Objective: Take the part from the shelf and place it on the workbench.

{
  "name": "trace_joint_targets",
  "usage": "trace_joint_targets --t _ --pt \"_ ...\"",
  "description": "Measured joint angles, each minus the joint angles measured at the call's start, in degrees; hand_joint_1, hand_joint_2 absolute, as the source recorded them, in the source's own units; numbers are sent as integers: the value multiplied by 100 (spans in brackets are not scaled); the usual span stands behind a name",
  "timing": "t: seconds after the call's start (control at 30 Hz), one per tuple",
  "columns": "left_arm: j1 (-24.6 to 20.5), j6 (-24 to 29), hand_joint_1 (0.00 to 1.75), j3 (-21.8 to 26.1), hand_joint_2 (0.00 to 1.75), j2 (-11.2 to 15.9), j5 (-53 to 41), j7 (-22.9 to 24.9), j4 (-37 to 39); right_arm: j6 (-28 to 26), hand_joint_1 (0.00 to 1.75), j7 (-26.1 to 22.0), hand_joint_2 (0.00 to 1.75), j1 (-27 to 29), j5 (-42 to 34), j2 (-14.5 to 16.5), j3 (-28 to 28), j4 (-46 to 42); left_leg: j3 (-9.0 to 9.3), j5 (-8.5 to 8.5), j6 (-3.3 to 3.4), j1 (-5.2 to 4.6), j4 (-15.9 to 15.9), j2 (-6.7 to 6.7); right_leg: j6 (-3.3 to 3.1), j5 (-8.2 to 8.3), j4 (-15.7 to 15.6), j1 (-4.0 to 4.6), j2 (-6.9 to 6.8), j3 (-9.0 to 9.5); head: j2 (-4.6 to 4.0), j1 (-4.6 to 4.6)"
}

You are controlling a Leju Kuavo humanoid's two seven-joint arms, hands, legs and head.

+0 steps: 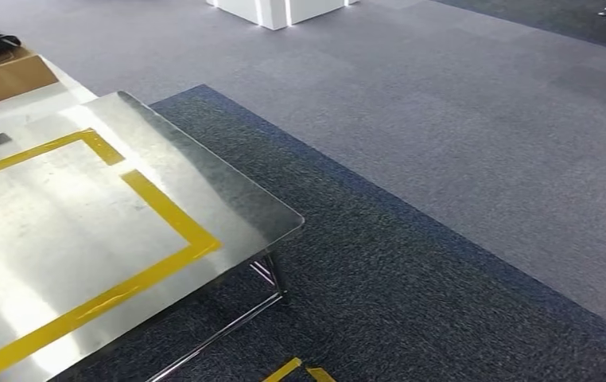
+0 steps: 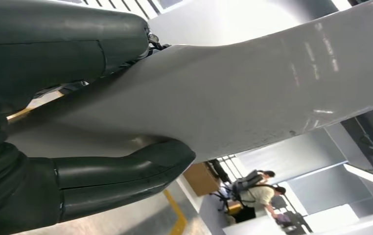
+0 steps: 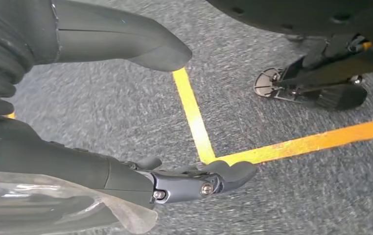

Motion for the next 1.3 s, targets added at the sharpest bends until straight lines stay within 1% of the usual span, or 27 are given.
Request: trace_joint_targets --t 0.03,0.07,0.1,0.13,0.17,0.23,0.27,0.33,0.4,0.47,0.53,0.57,0.6,0.67,0.73,0.8,0.87,0.9,0.97,1.0,1.03,1.07,1.1,1.13,1.17,1.23,1.3 --pt "8 -5 175 -3 175 0 -28 18 1 -2 0 3 175 4 -3 0 0 0 -119 -23 -18 18 212 17 1 -25 0 2 -86 6 0 -2" --pt "16 7 175 -5 175 0 -48 31 2 -2 0 6 175 3 -4 1 0 0 -139 64 -29 31 223 31 8 -54 0 1 -168 22 0 -1" --pt "22 36 175 -8 175 1 -57 37 3 -1 0 6 175 -1 -4 1 0 0 -43 245 -29 39 9 58 19 -86 0 -1 -242 48 0 -2" --pt "27 81 175 -10 175 1 -55 48 3 0 0 5 175 -7 -2 2 0 0 141 467 -17 38 -368 141 33 -119 -1 -2 -312 88 0 -3" --pt "27 129 175 -11 175 2 -41 68 4 2 0 4 175 -13 1 2 1 0 328 611 8 15 -750 278 53 -151 -2 4 -376 136 0 -2" --pt "22 180 175 -9 175 4 17 134 4 5 0 3 175 -24 10 2 2 0 546 713 82 -37 -1215 471 108 -204 -5 22 -487 202 0 3" --pt "19 180 175 -1 175 6 50 189 5 7 0 2 175 -27 16 2 2 0 553 679 118 -63 -1252 477 140 -221 -16 27 -546 227 0 4" --pt "22 164 175 44 175 8 86 299 11 11 0 1 175 -45 26 2 4 -1 554 693 187 -57 -1291 339 204 -251 -45 18 -629 300 0 3" --pt "14 157 175 132 175 8 108 390 31 17 0 0 175 -65 33 2 13 -2 596 724 254 -20 -1366 214 246 -406 137 10 -393 258 0 31" --pt "-12 177 175 219 175 7 133 433 63 29 0 0 175 -67 41 2 22 -2 619 739 296 -2 -1397 106 250 -727 764 10 -53 -79 0 70" --pt "-39 229 175 282 175 6 165 454 93 43 0 4 175 -50 56 2 27 -2 624 731 314 -7 -1393 -17 252 -943 1469 14 44 -526 0 79" --pt "-48 261 175 312 175 6 185 465 105 47 0 7 175 -40 62 1 28 -2 631 724 318 -8 -1392 -78 256 -933 1650 15 54 -678 0 78" --pt "-54 289 175 343 175 6 207 476 115 48 0 8 175 -34 69 1 28 -2 642 716 318 -7 -1390 -138 259 -840 1673 15 56 -755 0 79" --pt "-69 331 175 414 175 6 240 491 134 48 0 12 175 -33 78 -1 30 -2 679 690 297 2 -1383 -262 261 -410 1199 4 97 -648 0 79" --pt "-100 355 175 492 175 7 270 504 148 51 0 16 175 -36 85 -3 38 -2 701 639 244 7 -1347 -395 260 -8 473 -26 329 -396 0 85" --pt "-137 368 175 573 175 8 302 515 155 60 0 21 175 -45 92 -4 52 -2 691 600 175 6 -1324 -509 225 73 135 -34 486 -242 0 89" --pt "-167 374 175 661 175 9 327 523 167 66 0 24 175 -59 100 -4 63 -2 682 604 107 23 -1336 -616 147 61 110 -23 387 -187 0 89" --pt "-179 376 175 704 175 9 337 525 175 66 0 24 175 -65 105 -3 66 -2 671 590 77 28 -1312 -581 105 68 100 -24 324 -163 0 87" --pt "-228 379 175 784 175 10 362 534 192 66 0 22 175 -64 115 -4 71 -2 520 395 22 25 -988 -322 31 76 80 -34 175 -145 0 55" --pt "-262 379 175 822 175 11 381 538 201 64 0 21 175 -57 119 -5 73 -2 359 220 -3 26 -662 -151 6 65 79 -24 97 -139 0 39" --pt "-299 379 175 867 175 15 406 543 210 62 0 20 175 -49 123 -6 76 -2 164 41 -25 35 -277 -49 -11 51 80 -14 14 -135 0 28" --pt "-327 379 175 917 175 18 438 547 221 60 0 21 175 -44 127 -7 80 -2 -4 -73 -41 46 47 -1 -20 36 80 -5 -69 -129 0 30" --pt "-347 380 175 974 175 21 468 547 232 57 0 21 175 -42 129 -7 87 -2 -104 -90 -50 53 231 21 -22 18 80 1 -147 -118 0 30" --pt "-364 380 175 1034 175 24 492 549 240 57 0 21 175 -45 134 -7 97 -2 -96 13 -50 55 195 38 -14 -2 81 3 -220 -98 0 29" --pt "-384 380 175 1094 175 26 508 556 247 57 0 21 175 -50 138 -7 107 -2 21 209 -39 55 -57 73 -1 -27 81 4 -289 -78 0 28" --pt "-437 381 175 1227 175 32 532 590 255 58 0 20 175 -59 149 -7 123 -2 384 568 18 19 -817 318 48 -91 80 17 -418 -23 0 27" --pt "-494 381 175 1359 175 34 543 638 266 61 0 16 175 -65 158 -7 137 -2 572 646 94 -32 -1225 513 110 -147 71 40 -532 27 0 28"
